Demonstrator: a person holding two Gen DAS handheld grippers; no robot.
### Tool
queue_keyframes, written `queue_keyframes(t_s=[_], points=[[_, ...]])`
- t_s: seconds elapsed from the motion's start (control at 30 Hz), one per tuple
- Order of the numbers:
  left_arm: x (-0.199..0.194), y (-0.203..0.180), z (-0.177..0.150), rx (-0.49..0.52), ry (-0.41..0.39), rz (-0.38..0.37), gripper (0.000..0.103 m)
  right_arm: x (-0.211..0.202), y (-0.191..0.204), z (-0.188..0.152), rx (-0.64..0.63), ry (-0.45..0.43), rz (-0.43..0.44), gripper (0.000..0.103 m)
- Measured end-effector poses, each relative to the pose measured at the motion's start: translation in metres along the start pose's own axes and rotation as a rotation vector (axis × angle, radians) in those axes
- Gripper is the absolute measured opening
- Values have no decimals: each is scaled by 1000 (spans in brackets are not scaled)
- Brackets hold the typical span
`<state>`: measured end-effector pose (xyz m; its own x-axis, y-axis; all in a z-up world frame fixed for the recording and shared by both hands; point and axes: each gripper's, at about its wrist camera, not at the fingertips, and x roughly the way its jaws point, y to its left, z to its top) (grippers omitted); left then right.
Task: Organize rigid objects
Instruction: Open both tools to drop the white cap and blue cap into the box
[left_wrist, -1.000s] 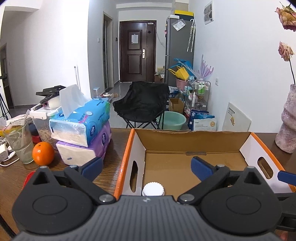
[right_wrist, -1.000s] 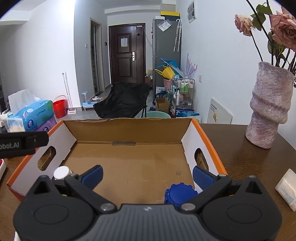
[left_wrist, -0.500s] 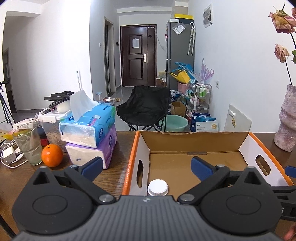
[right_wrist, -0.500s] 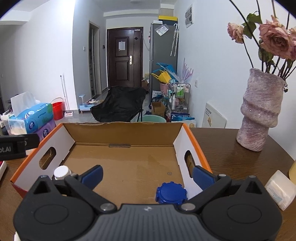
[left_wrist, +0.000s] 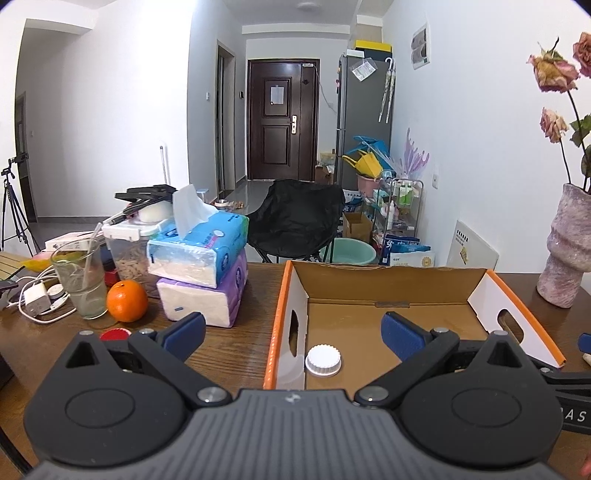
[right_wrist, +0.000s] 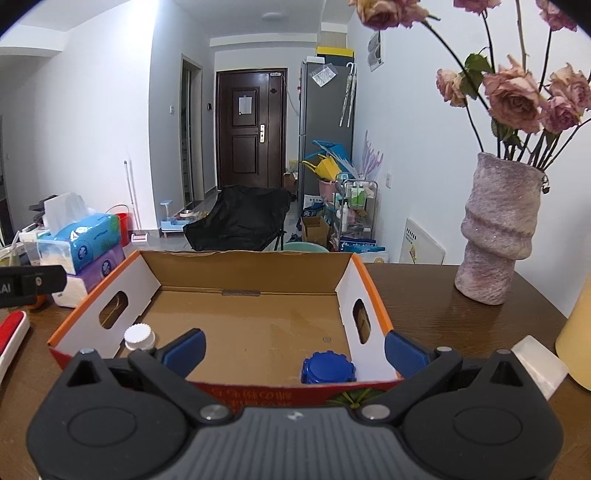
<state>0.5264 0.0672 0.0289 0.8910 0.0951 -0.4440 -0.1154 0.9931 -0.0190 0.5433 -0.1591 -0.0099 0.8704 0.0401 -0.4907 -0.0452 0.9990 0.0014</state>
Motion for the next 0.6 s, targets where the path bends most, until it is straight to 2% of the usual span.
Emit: queue_keyframes(t_s=[0.6], points=[[-77, 11, -29, -10, -26, 4, 103, -80, -12, -28, -38, -63, 18, 103]])
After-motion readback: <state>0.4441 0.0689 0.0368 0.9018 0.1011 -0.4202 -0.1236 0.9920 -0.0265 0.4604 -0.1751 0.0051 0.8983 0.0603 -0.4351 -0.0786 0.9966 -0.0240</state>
